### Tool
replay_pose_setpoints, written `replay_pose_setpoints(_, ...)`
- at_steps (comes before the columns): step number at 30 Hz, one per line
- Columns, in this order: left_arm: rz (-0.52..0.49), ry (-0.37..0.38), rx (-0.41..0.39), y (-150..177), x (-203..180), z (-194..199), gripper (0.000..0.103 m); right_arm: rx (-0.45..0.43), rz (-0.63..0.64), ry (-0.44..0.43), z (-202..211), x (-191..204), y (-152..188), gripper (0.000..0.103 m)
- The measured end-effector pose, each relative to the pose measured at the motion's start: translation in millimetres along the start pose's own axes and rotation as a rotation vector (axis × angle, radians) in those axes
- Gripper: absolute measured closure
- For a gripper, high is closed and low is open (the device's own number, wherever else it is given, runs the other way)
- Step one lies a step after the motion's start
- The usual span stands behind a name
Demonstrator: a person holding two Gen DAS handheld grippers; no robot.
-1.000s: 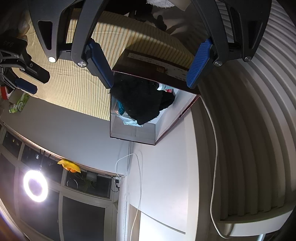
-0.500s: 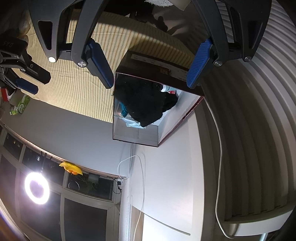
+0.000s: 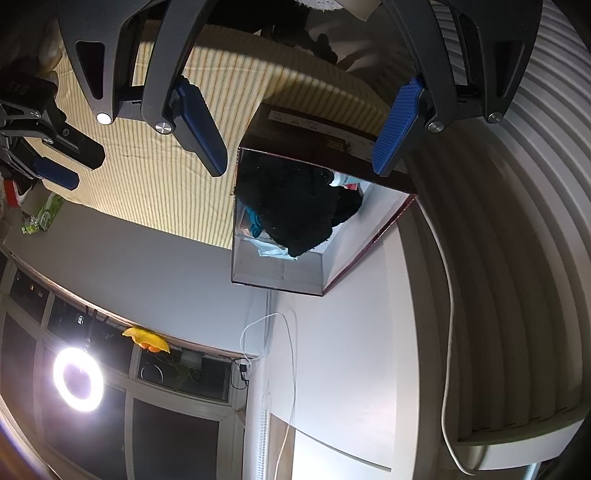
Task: Organize soft objects
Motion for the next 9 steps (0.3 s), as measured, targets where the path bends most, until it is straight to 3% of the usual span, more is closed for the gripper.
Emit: replay_pose_setpoints(9, -0.004, 0.005, 0.011, 4.6, -6.3, -2.0, 0.022, 0.006, -0.007, 0.005, -0.8, -1.8, 2.9, 0.019)
Point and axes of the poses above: each gripper's, at about its wrist camera, not at the fingertips, and z roughly against the way its jaws point, x to its left, y to its underside, the point moved 8 cm from there along -z, roughly the way its jaws point, and after that the axes turned 14 degrees about -y, right-handed, at the moved point
